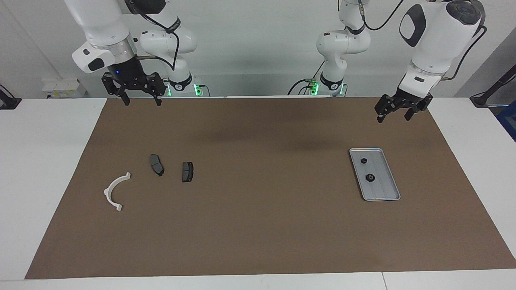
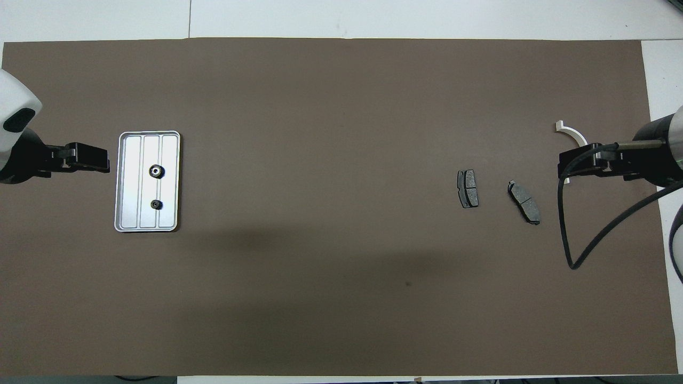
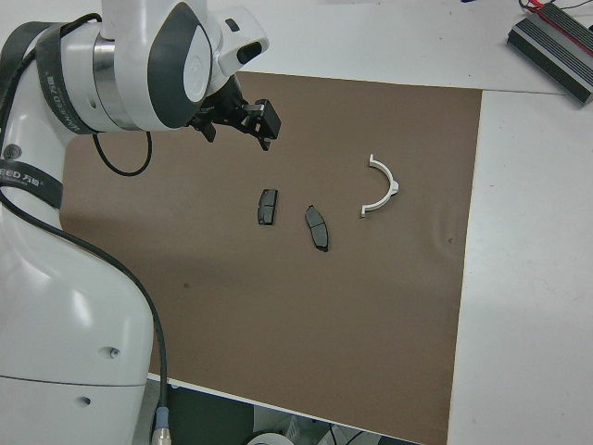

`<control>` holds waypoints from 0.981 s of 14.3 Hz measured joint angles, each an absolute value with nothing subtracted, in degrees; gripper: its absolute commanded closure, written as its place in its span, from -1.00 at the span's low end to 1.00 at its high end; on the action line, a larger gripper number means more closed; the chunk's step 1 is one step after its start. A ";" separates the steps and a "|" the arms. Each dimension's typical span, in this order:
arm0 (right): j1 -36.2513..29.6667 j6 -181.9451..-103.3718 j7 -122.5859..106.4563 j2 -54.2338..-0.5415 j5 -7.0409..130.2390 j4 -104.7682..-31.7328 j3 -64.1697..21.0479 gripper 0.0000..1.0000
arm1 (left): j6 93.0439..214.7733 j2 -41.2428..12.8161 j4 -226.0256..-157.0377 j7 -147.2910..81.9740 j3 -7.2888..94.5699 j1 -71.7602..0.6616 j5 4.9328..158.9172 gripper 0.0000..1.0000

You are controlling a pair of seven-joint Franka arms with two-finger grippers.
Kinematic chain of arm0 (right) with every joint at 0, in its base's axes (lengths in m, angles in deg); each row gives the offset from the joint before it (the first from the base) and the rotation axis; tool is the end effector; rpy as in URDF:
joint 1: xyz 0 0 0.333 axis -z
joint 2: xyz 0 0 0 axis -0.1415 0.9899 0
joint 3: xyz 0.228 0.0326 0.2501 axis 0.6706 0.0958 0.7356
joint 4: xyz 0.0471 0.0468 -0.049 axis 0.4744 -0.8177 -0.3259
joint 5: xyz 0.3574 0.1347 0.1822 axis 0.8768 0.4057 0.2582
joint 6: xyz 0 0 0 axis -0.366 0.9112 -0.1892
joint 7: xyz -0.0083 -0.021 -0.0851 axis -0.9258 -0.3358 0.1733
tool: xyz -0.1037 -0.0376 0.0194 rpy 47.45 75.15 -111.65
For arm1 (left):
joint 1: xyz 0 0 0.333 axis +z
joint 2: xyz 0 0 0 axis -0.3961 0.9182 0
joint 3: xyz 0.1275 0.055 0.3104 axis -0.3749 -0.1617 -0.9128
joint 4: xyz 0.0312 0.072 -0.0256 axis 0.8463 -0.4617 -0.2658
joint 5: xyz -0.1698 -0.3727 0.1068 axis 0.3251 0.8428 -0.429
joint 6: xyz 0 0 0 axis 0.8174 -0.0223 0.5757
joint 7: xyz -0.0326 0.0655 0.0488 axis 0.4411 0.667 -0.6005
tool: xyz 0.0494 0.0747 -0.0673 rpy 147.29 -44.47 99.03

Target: Pick bearing gear from pile to tray

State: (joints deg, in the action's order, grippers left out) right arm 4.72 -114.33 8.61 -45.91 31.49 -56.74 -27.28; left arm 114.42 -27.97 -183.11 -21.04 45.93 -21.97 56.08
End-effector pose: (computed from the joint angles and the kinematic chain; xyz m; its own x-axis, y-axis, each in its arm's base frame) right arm 0.5624 0.0495 0.6573 0.9979 -0.0642 0.0026 -0.0642 -0.9979 -0.0075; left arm 0.5717 -0.0399 0.6007 0.9994 -0.0039 0.0340 -0.0034 -0.9999 -0.0147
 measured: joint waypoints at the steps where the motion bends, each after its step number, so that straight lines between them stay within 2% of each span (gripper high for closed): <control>1: 4.72 -114.33 8.61 -45.91 31.49 -56.74 -27.28 -1.00 | 114.23 -28.18 -182.97 -20.53 45.71 -21.95 56.08 -1.00; 14: 4.75 -114.33 8.61 -45.91 31.49 -56.74 -27.30 -1.00 | 110.80 -28.34 -181.29 -19.76 45.29 -21.64 56.08 -1.00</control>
